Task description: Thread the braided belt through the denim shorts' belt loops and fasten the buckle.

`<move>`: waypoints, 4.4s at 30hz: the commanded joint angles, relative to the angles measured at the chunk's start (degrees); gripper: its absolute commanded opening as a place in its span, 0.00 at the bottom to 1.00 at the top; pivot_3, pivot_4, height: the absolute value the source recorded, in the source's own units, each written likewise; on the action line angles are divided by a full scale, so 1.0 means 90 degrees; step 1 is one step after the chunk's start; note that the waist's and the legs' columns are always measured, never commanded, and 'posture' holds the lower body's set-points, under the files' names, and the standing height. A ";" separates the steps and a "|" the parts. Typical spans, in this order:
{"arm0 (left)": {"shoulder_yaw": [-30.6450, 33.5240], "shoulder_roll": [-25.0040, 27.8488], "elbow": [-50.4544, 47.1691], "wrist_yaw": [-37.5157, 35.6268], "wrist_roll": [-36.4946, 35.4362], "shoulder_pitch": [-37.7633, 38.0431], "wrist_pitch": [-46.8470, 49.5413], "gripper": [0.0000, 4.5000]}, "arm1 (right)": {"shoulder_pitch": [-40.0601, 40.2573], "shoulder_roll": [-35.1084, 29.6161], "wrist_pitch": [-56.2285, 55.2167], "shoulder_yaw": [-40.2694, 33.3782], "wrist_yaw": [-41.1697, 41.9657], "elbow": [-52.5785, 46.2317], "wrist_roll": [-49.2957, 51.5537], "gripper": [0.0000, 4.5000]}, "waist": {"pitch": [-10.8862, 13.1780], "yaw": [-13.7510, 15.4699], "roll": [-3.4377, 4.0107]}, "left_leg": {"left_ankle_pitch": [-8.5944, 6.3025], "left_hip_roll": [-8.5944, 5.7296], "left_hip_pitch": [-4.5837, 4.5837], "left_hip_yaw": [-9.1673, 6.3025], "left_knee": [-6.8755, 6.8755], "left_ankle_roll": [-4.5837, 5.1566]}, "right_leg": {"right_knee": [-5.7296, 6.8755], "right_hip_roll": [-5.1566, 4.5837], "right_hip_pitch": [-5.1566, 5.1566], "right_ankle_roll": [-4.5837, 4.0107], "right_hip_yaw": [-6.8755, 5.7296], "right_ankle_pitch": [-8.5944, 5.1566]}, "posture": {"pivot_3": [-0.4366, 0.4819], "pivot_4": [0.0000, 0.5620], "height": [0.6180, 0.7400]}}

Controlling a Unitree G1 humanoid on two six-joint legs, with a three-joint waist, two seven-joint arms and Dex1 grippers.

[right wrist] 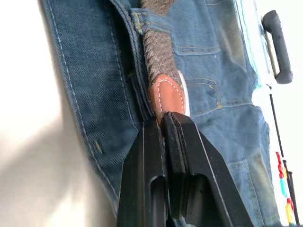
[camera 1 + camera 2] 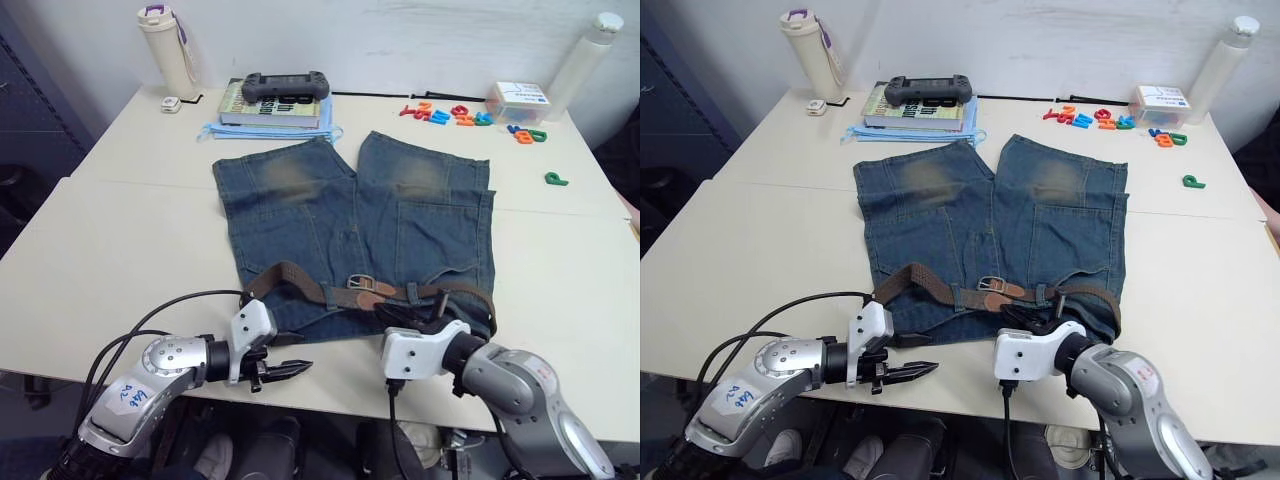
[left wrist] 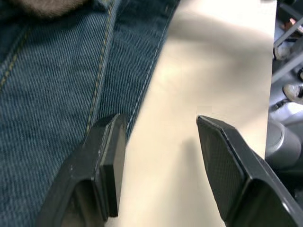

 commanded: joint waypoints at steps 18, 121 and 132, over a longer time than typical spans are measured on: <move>-0.0295 0.0252 0.1464 -0.0336 0.0893 0.0189 -0.0745 0.59 | -0.0716 -0.1293 0.0178 -0.2758 0.0942 0.0189 0.2087 0.00 | -0.0027 -0.0007 0.0038 | -0.0029 0.0014 0.0091 -0.0006 -0.0012 0.0014 | -0.0050 0.0001 0.0119 -0.0005 -0.0018 -0.0007 | 0.48 0.27 0.40; 0.1101 -0.2633 -0.0677 0.2660 0.1802 -0.0376 -0.0941 0.00 | -0.2824 0.0776 0.2529 0.0390 0.0062 -0.0293 0.0965 0.86 | 0.0040 0.0012 -0.0007 | -0.0021 0.0119 -0.0017 -0.0005 0.0000 -0.0125 | -0.0001 0.0080 -0.0031 -0.0082 -0.0076 -0.0010 | 0.48 0.27 0.40; 0.1621 -0.3021 -0.0673 0.3161 0.1306 -0.0619 -0.0110 0.00 | -0.1743 0.0440 0.2592 0.1581 0.0057 -0.0187 0.0706 0.86 | 0.0040 0.0003 -0.0008 | -0.0016 0.0120 -0.0018 0.0003 0.0000 -0.0130 | 0.0016 0.0081 -0.0043 -0.0083 -0.0069 -0.0010 | 0.48 0.27 0.40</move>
